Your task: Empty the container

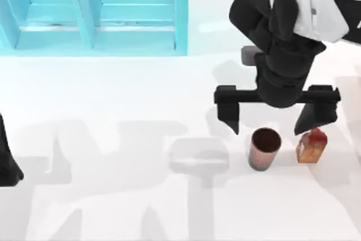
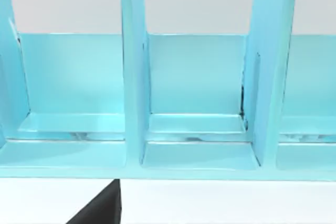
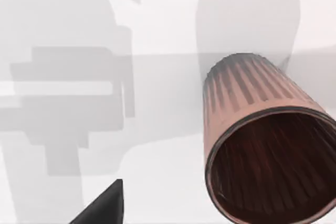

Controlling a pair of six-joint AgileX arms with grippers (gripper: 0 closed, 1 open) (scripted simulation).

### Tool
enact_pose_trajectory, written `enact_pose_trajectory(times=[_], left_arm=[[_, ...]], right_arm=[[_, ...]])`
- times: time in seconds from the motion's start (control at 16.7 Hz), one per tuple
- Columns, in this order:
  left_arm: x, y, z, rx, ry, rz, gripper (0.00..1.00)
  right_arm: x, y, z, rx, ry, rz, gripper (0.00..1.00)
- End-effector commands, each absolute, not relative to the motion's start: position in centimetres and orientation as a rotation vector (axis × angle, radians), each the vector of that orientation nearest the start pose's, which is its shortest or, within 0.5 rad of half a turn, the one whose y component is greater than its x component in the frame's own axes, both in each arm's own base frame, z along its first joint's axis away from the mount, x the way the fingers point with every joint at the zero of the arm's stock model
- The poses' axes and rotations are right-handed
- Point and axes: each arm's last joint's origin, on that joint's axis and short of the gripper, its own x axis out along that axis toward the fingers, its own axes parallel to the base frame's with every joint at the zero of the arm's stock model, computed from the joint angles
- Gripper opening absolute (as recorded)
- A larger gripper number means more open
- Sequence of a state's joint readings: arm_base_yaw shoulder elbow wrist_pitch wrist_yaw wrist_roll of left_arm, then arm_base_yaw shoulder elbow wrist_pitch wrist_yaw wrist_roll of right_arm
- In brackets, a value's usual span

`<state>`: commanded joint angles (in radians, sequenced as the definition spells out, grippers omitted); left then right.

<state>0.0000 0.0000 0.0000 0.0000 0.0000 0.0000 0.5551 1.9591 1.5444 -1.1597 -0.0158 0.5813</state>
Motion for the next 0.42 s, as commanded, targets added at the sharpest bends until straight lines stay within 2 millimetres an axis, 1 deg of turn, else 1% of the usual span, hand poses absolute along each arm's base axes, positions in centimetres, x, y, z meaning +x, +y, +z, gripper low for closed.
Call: enact_pose_trajectory(times=[0.24,0.36,0.42], left_arm=[[10.6,-0.1,16.0,0.0,0.0,0.0,1.0],[10.6,-0.1,16.0,0.0,0.0,0.0,1.0],[10.6,-0.1,16.0,0.0,0.0,0.0,1.0]], right_arm=[[31.3,20.0,24.3,0.018,1.577,-0.006,1.0],[31.1,19.9,25.5,0.013,1.57,-0.005,1.0],[31.1,19.9,25.7,0.013,1.568,-0.005,1.0]])
